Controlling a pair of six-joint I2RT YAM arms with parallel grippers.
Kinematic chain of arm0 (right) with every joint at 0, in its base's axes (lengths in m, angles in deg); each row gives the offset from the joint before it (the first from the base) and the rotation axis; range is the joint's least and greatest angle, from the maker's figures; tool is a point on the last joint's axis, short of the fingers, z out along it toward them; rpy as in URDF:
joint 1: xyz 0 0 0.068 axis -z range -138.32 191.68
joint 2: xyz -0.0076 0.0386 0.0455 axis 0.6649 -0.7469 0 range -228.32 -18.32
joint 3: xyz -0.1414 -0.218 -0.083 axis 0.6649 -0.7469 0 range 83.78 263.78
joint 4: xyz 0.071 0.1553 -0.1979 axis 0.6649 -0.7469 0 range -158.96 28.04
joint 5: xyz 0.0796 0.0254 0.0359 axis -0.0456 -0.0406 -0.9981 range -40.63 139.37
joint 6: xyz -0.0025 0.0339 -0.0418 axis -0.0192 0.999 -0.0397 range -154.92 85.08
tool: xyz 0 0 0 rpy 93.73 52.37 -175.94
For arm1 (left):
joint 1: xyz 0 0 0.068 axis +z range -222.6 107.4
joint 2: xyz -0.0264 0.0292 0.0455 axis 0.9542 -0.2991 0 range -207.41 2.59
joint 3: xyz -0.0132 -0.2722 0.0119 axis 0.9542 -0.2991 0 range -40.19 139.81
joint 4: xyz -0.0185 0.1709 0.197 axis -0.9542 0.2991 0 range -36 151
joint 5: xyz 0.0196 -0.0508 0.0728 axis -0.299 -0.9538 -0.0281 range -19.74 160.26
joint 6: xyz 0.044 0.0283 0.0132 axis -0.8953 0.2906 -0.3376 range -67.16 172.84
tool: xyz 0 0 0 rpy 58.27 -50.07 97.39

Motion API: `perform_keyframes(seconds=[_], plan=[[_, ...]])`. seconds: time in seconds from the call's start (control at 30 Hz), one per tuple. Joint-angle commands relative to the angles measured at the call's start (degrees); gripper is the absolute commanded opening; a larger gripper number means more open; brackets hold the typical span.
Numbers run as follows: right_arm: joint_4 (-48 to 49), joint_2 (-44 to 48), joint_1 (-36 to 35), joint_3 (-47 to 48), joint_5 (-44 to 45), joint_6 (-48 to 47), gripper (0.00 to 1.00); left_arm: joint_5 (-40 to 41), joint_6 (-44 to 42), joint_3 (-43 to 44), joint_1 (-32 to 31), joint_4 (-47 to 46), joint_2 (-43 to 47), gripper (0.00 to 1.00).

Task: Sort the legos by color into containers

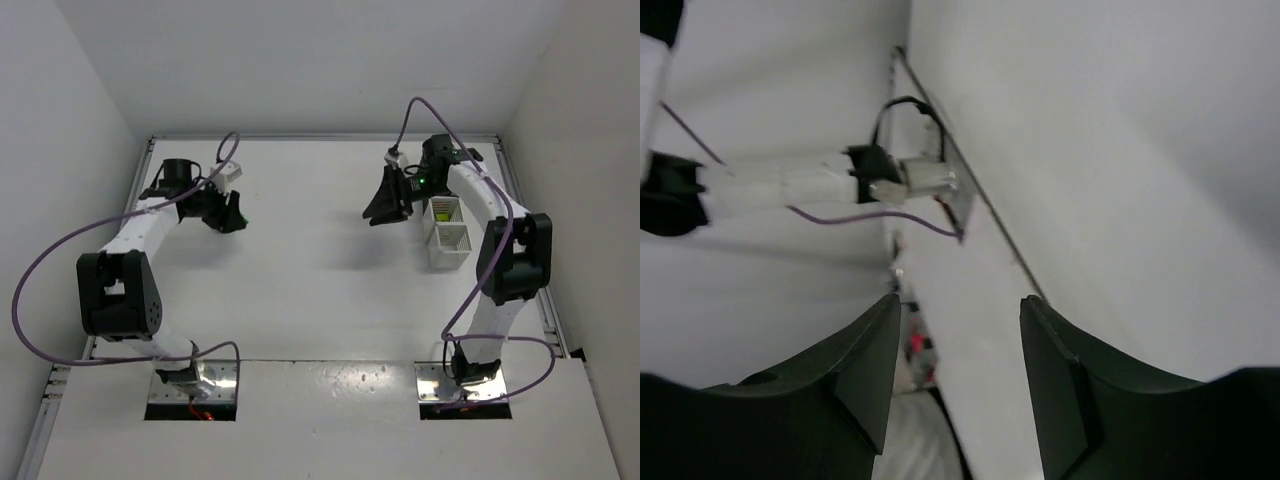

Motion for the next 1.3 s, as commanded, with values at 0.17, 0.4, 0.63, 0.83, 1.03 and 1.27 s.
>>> perform_keyframes(seconds=[0.17, 0.4, 0.63, 0.83, 1.03, 1.27], plan=[[29.68, -4.14, -6.08, -4.56, -12.27, 32.28, 0.54, -13.85, 14.31, -2.14, -13.76, -7.96, 4.36, 0.24], [38.05, -8.7, -11.71, -3.42, -13.42, 41.34, 0.6, -9.38, 19.87, -2.68, -24.59, -15.01, 6.56, 0.24], [40.6, -11.78, -14.61, -2.9, -13.42, 44.33, 0.6, -6.29, 22.32, -1.62, -28.73, -17.03, 7.18, 0.24], [43.85, -12.92, -16.81, -2.89, -14.55, 46.09, 0.54, -4.62, 22.33, -1.1, -29.87, -17.04, 7.7, 0.24], [46.49, -12.92, -18.39, -2.89, -15.09, 48.55, 0.33, -4.62, 22.33, -1.1, -30.4, -17.04, 8.23, 0.24], [48.34, -8.01, -14.72, -7.62, -16.23, 48.03, 0.02, -0.76, 21.19, -0.57, -29.7, -14.67, 8.76, 0.62]])
